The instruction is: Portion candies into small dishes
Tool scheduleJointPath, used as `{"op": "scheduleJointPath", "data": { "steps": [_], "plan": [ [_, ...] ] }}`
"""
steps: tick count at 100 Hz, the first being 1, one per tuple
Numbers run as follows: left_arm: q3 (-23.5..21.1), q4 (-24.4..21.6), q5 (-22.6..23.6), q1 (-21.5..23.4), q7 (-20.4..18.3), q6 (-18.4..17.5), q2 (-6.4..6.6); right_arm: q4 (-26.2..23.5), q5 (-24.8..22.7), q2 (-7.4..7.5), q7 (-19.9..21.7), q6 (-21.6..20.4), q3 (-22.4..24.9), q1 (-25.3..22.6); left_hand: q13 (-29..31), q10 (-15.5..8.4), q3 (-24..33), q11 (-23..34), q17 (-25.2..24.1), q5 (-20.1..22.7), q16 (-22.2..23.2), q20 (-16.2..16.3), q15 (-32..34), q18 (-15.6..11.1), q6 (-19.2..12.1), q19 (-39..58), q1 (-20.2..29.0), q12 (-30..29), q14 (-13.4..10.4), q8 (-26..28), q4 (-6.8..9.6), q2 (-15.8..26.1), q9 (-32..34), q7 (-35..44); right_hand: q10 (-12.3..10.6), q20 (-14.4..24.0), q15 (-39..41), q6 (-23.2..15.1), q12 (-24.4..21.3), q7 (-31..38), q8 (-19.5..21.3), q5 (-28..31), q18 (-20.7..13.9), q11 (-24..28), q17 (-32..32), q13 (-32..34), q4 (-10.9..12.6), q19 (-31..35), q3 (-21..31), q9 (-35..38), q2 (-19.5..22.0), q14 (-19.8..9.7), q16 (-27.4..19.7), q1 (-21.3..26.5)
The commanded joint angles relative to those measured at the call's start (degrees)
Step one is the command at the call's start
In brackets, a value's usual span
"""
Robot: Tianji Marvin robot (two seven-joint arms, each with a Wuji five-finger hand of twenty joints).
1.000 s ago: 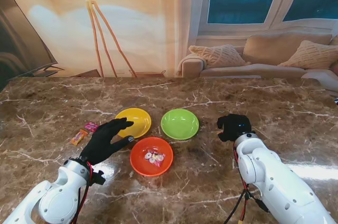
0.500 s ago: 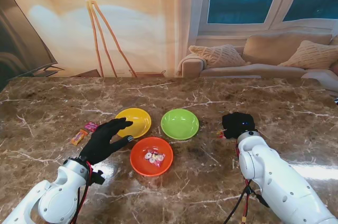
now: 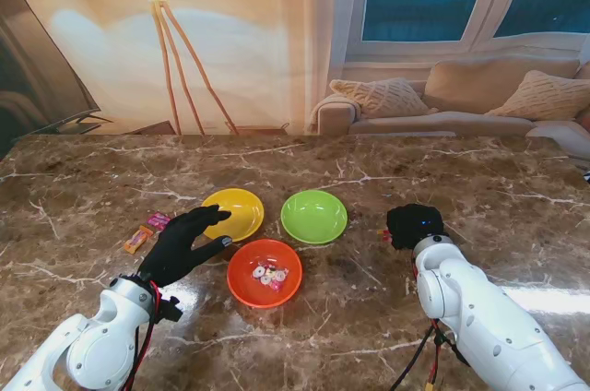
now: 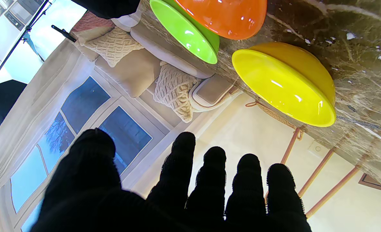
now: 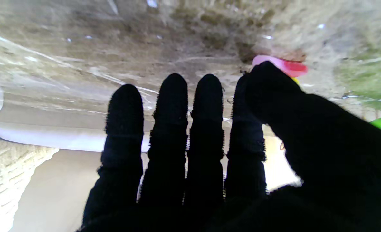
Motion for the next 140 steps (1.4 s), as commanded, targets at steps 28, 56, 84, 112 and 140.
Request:
{"op": "scheduleJointPath", "data": {
  "steps": [28, 56, 84, 112, 140],
  "plan": [
    [0.2, 0.3, -0.1, 0.1, 0.0, 0.0, 0.0, -1.1, -0.8, 0.05, 0.7, -0.4, 0.7, -2.7, 0.4, 0.2, -1.3, -0.9, -0.8, 0.7, -0.5, -0.9, -0.3, -0.2, 0.0, -1.6, -1.3, -0.8, -0.5, 0.4, 0.49, 2.3, 0.1, -0.3, -0.9, 0.8, 1.0, -0.1, 1.3, 0.5, -1.6, 0.5, 0.5, -0.3, -0.2, 1.7, -1.3, 1.5, 0.8, 1.4, -0.7, -0.6, 1.5, -0.6],
    [0.3, 0.4, 0.0, 0.1, 0.2, 0.0, -0.01, -2.7, -1.9, 0.21, 0.4, -1.3, 0.9, -4.6, 0.4, 0.2, -1.3, -0.9, -0.8, 0.8, -0.5, -0.9, -0.3, -0.1, 0.0, -1.6, -1.3, -0.8, -0.4, 0.4, 0.48, 2.2, 0.1, -0.3, -1.0, 0.9, 0.9, -0.4, 1.0, 0.9, -1.9, 0.5, 0.6, -0.2, -0.1, 2.1, -1.6, 1.5, -1.7, 1.5, -0.8, -0.7, 1.5, -0.3],
    [0.3, 0.4, 0.0, 0.2, 0.2, -0.1, -0.01, -1.5, -1.3, 0.13, -0.4, -1.4, -0.1, -4.6, 0.4, 0.2, -1.3, -0.9, -0.8, 0.8, -0.5, -0.8, -0.4, -0.1, -0.1, -1.6, -1.3, -0.7, -0.4, 0.4, 0.47, 2.2, 0.2, -0.3, -1.0, 0.3, -1.2, -1.7, 0.9, 0.5, -2.1, -0.1, 0.0, -0.9, -3.9, -2.8, -2.7, -1.3, -2.9, -3.1, -3.8, -1.0, 1.0, 1.8],
    [0.2, 0.5, 0.0, 0.1, 0.2, -0.1, -0.02, -0.7, -1.0, 0.01, -1.7, -0.5, -0.3, -5.3, 0.4, 0.2, -1.3, -0.9, -0.8, 0.8, -0.5, -0.7, -0.4, 0.2, -0.2, -1.6, -1.2, -0.7, -0.6, 0.5, 0.48, 2.2, 0.2, -0.2, 0.2, 1.7, -1.7, -2.6, -4.8, 0.5, -2.5, 0.6, -1.0, 0.3, -10.4, -11.4, -2.0, -6.5, 0.7, -12.7, -3.3, -0.7, 1.2, 3.5],
    [0.3, 0.5, 0.0, 0.2, 0.2, -0.2, -0.02, 0.6, 1.3, -0.54, -3.1, 0.5, -0.7, -5.7, 0.3, 0.3, -1.3, -1.0, -0.7, 0.7, -0.5, -0.5, -0.4, 0.4, -0.3, -1.2, -1.1, -0.7, -0.5, 0.6, 0.48, 2.2, 0.2, -0.1, 0.1, 2.2, -1.3, -2.6, -6.2, 1.6, -2.5, 3.0, -1.1, 0.9, -11.4, -12.7, -2.2, -7.5, 3.3, -14.1, -3.4, -0.8, 1.0, 3.9]
  ]
}}
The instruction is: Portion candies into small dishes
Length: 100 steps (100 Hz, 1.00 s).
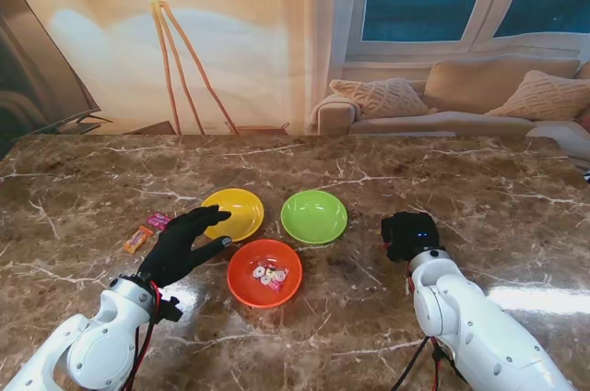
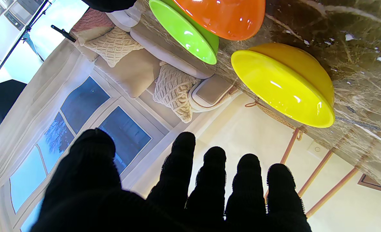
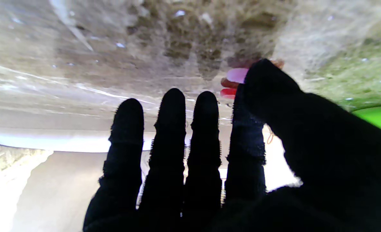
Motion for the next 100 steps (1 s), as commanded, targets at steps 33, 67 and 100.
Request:
{"op": "scheduleJointPath", "data": {
  "steps": [33, 67, 100],
  "plan": [
    [0.4, 0.3, 0.0, 0.2, 0.1, -0.1, -0.01, 2.7, 3.2, -1.27, -1.4, 1.9, 0.0, -4.1, 0.3, 0.2, -1.3, -0.9, -0.8, 0.6, -0.5, -0.4, -0.4, 0.8, -0.4, -0.8, -1.2, -0.6, -0.5, 0.7, 0.46, 2.3, 0.3, -0.1, -0.2, 1.4, 0.7, -3.0, -1.3, -2.3, -3.7, 6.9, -1.2, 0.8, -3.8, -6.3, -1.8, -2.7, 2.8, -2.1, -0.5, -0.7, 0.2, 5.6],
    [0.5, 0.3, 0.0, 0.2, 0.2, -0.2, -0.01, 1.5, 6.7, -2.49, -3.9, 2.0, 0.7, -5.5, 0.4, 0.4, -1.4, -1.0, -0.8, 0.7, -0.5, -0.5, -0.4, 1.0, -0.4, -1.0, -1.2, -0.5, -0.4, 0.8, 0.45, 2.4, 0.5, 0.0, 0.1, 1.6, 1.5, -3.4, -2.5, -2.6, -3.8, 5.2, -1.3, 0.4, -5.1, -8.4, -2.1, -3.5, 1.9, -3.6, -1.2, -0.7, 0.2, 3.8],
    [0.4, 0.3, 0.1, 0.3, 0.2, -0.1, -0.02, 1.1, 5.3, -2.11, -3.2, 2.6, 1.1, -6.0, 0.3, 0.4, -1.4, -1.1, -0.9, 0.7, -0.5, -0.5, -0.5, 1.4, -0.5, -1.2, -1.2, -0.4, -0.5, 0.8, 0.43, 2.5, 0.5, 0.0, 0.1, 2.0, 1.9, -3.5, -3.3, -3.7, -3.7, 2.7, -1.2, 0.6, -4.9, -8.0, -1.8, -3.6, 0.5, -3.1, -0.4, -0.7, 0.0, 3.6]
  ]
}}
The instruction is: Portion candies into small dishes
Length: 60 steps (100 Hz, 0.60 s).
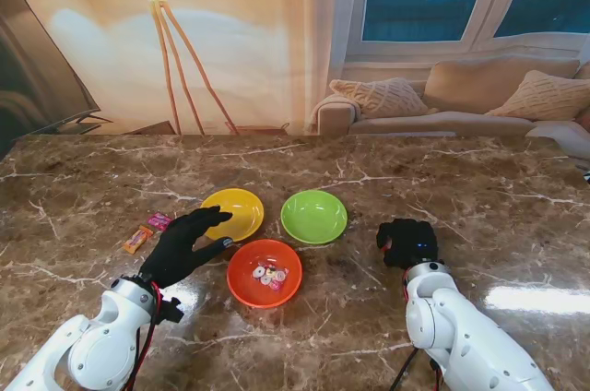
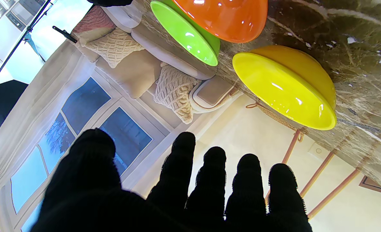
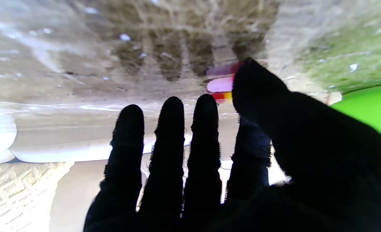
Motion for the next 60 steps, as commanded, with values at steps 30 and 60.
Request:
{"op": "scheduleJointPath", "data": {
  "steps": [30, 60],
  "plan": [
    [0.1, 0.2, 0.0, 0.3, 0.1, 0.0, -0.03, 1.4, -1.6, 0.25, 0.8, -0.3, 1.9, -3.4, 0.4, 0.3, -1.4, -1.0, -0.9, 0.7, -0.5, -0.5, -0.5, 0.2, -0.5, -1.4, -1.1, -0.4, -0.5, 0.8, 0.42, 2.4, 0.6, 0.0, 0.1, 1.8, 1.0, 2.5, -1.6, -10.4, 2.5, 0.7, -0.5, 1.1, -0.7, -1.3, -1.0, -0.5, -1.1, -1.1, 0.2, -0.7, -0.3, -1.1],
    [0.1, 0.1, 0.1, 0.3, 0.2, 0.1, -0.05, 2.5, -0.6, -0.37, -1.7, 0.6, 2.0, -3.2, 0.3, 0.4, -1.4, -1.0, -1.0, 0.7, -0.5, -0.5, -0.5, 0.2, -0.4, -1.5, -1.0, -0.4, -0.5, 0.9, 0.43, 2.5, 0.6, 0.0, -0.1, 2.0, 1.7, 3.9, -1.2, -9.9, 3.7, -0.7, 0.0, 2.1, 0.2, -0.2, -1.9, 0.1, -3.7, -0.3, 0.2, -0.7, 0.0, -2.6]
  ]
}}
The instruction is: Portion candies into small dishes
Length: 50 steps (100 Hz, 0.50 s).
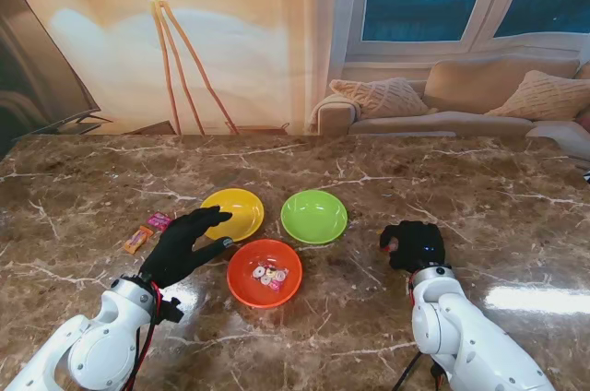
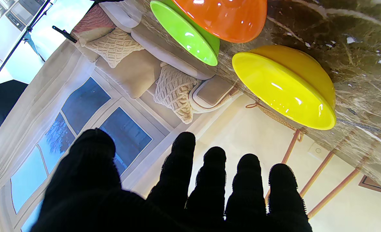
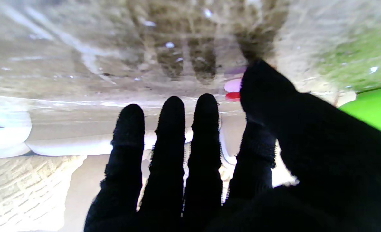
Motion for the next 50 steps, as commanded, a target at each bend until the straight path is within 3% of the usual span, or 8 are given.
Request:
{"op": "scheduleJointPath", "data": {
  "steps": [1, 7, 25, 41, 50],
  "plan": [
    [0.1, 0.1, 0.1, 0.3, 0.2, 0.1, -0.05, 2.7, 0.7, -0.34, 0.1, 0.8, -0.3, -1.2, 0.3, 0.4, -1.4, -0.9, -0.9, 0.7, -0.5, -0.5, -0.5, 0.1, -0.4, -1.5, -1.1, -0.4, -0.5, 0.8, 0.42, 2.5, 0.5, 0.0, -0.1, 1.3, 1.0, 7.5, 0.0, -0.6, 0.8, -0.2, 0.0, 1.5, 0.0, -0.2, -1.7, 0.2, -2.3, -0.3, -1.1, -0.7, 0.0, -0.7],
    [0.1, 0.1, 0.1, 0.3, 0.2, 0.1, -0.05, 2.8, 0.6, -0.4, -0.5, 0.8, -0.2, -1.2, 0.4, 0.4, -1.4, -0.9, -0.9, 0.8, -0.5, -0.5, -0.5, 0.1, -0.5, -1.5, -1.0, -0.4, -0.5, 0.9, 0.42, 2.4, 0.6, 0.0, -0.3, 1.1, 1.1, 8.1, 0.0, -4.5, 2.9, -0.3, 0.0, 1.9, 0.1, 0.0, -0.8, 0.4, -2.5, -0.1, -0.6, -0.8, 0.0, -1.2],
    [0.1, 0.1, 0.0, 0.3, 0.2, 0.1, -0.05, 2.4, -0.1, -0.3, -0.9, 0.5, 0.7, -1.5, 0.3, 0.4, -1.4, -0.9, -0.9, 0.8, -0.5, -0.5, -0.5, 0.1, -0.5, -1.5, -1.0, -0.4, -0.5, 0.9, 0.42, 2.4, 0.7, 0.0, -0.4, 1.0, 1.0, 9.1, 0.0, -9.7, 3.2, -0.4, 0.0, 2.0, 0.1, 0.3, 2.2, 0.4, -1.6, 0.3, -0.2, -0.9, -0.1, -2.7],
    [0.1, 0.2, 0.0, 0.3, 0.2, 0.1, -0.06, 2.1, -0.4, -0.26, -0.9, 0.7, 1.3, -1.8, 0.4, 0.3, -1.4, -1.0, -0.9, 0.8, -0.5, -0.5, -0.5, 0.2, -0.6, -1.7, -1.0, -0.4, -0.5, 0.9, 0.41, 2.5, 0.6, 0.0, -0.4, 0.9, 1.0, 9.5, 0.0, -10.1, 3.5, 0.1, 0.0, 2.0, 0.2, 0.4, 2.1, 0.4, -1.9, 0.4, -0.3, -0.9, -0.1, -2.7],
    [0.0, 0.2, 0.0, 0.3, 0.2, 0.0, -0.05, 2.2, -0.3, -0.3, -0.9, 1.0, 1.2, -1.7, 0.4, 0.2, -1.4, -1.0, -0.9, 0.8, -0.5, -0.5, -0.5, 0.2, -0.5, -1.7, -1.0, -0.4, -0.5, 0.9, 0.4, 2.4, 0.6, 0.0, -0.3, 0.9, 1.1, 9.8, 0.0, -9.0, 4.1, 0.7, 0.1, 2.0, 0.2, 0.5, 0.6, 0.5, -2.5, 0.5, -0.7, -0.8, 0.0, -2.4]
  ]
}}
